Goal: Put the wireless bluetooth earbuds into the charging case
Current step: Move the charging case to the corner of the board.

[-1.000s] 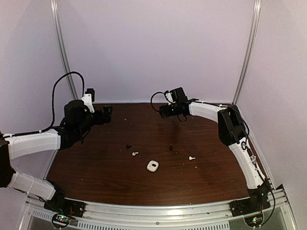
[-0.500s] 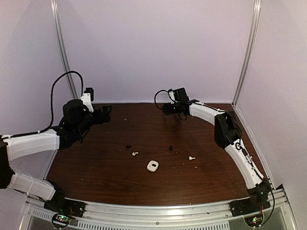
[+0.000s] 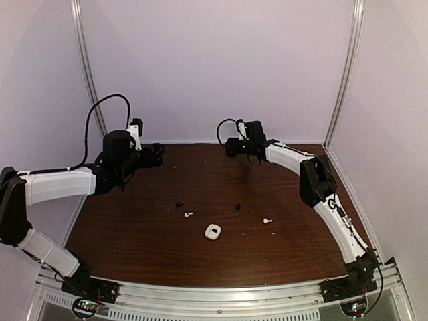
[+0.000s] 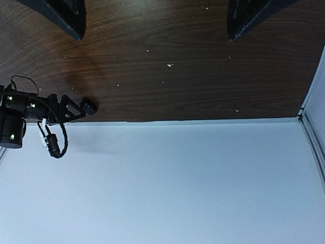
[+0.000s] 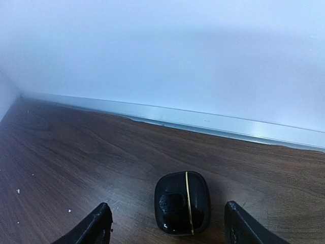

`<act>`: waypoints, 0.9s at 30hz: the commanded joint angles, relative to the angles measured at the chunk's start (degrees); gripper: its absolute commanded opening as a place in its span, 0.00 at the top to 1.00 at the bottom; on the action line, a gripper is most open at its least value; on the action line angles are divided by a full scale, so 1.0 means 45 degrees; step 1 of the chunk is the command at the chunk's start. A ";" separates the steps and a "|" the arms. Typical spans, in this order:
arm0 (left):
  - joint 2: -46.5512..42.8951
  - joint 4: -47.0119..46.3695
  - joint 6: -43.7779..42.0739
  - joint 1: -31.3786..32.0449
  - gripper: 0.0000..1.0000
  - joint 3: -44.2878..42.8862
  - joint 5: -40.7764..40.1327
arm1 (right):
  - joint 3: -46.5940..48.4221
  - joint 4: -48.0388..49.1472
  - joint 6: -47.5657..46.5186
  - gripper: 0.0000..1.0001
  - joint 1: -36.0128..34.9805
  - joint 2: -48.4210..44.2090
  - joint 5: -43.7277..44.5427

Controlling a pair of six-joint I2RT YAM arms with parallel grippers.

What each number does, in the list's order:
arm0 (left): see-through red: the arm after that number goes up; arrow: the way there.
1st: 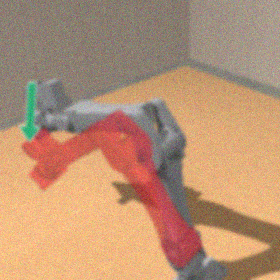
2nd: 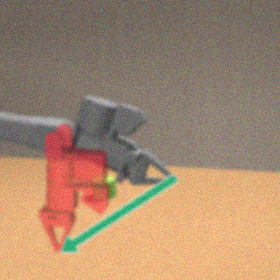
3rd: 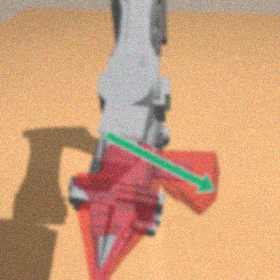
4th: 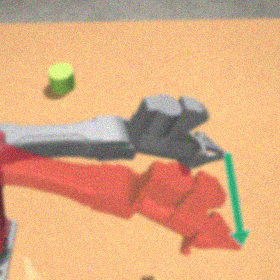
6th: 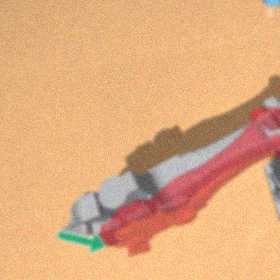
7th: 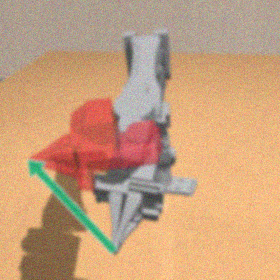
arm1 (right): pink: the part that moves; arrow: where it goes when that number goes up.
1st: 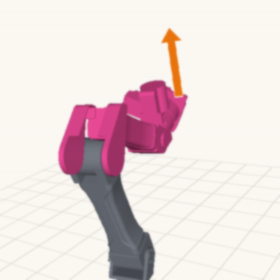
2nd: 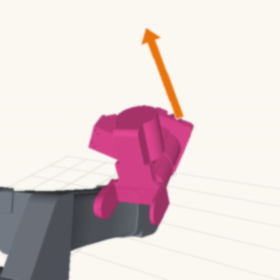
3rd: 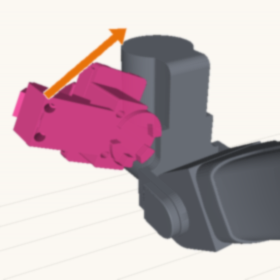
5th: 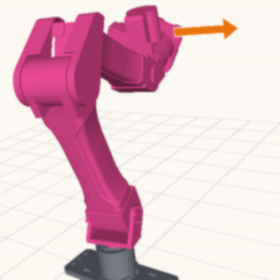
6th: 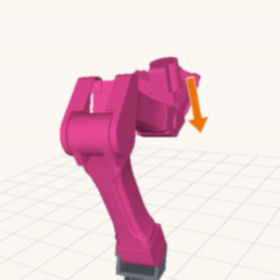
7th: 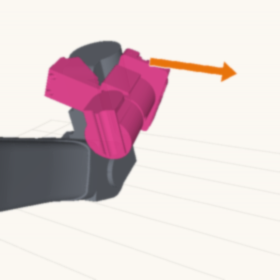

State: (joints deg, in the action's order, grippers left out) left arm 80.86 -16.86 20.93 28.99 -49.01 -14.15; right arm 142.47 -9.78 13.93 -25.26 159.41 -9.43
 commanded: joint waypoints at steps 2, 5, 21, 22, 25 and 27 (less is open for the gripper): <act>0.0138 -0.0247 0.0155 -0.0163 0.02 -0.0349 0.0729 | 0.0047 0.1240 0.2300 0.23 0.0545 0.0524 -0.1522; 0.1130 -0.0387 0.0303 -0.0674 0.02 -0.1022 0.2102 | -0.0238 0.2037 0.3564 0.12 0.0785 0.0547 -0.1820; 0.5252 0.0469 0.0915 -0.1540 0.02 -0.4718 0.4587 | 0.0231 0.4821 0.9280 0.19 0.1130 0.2302 -0.3760; 0.5219 0.0481 0.0930 -0.1540 0.02 -0.4655 0.4524 | 0.0219 0.4846 0.9300 0.19 0.1048 0.2340 -0.3761; 0.5111 0.0694 0.0935 -0.1560 0.02 -0.4507 0.4186 | 0.0232 0.4965 0.9508 0.19 0.0832 0.2454 -0.3845; 0.4995 0.0930 0.0943 -0.1570 0.02 -0.4411 0.3774 | 0.0259 0.4860 0.9497 0.20 0.0614 0.2503 -0.3973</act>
State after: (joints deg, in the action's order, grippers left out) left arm 104.25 -13.47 24.56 22.15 -68.71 4.67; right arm 143.11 13.74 54.13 -20.21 167.72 -25.10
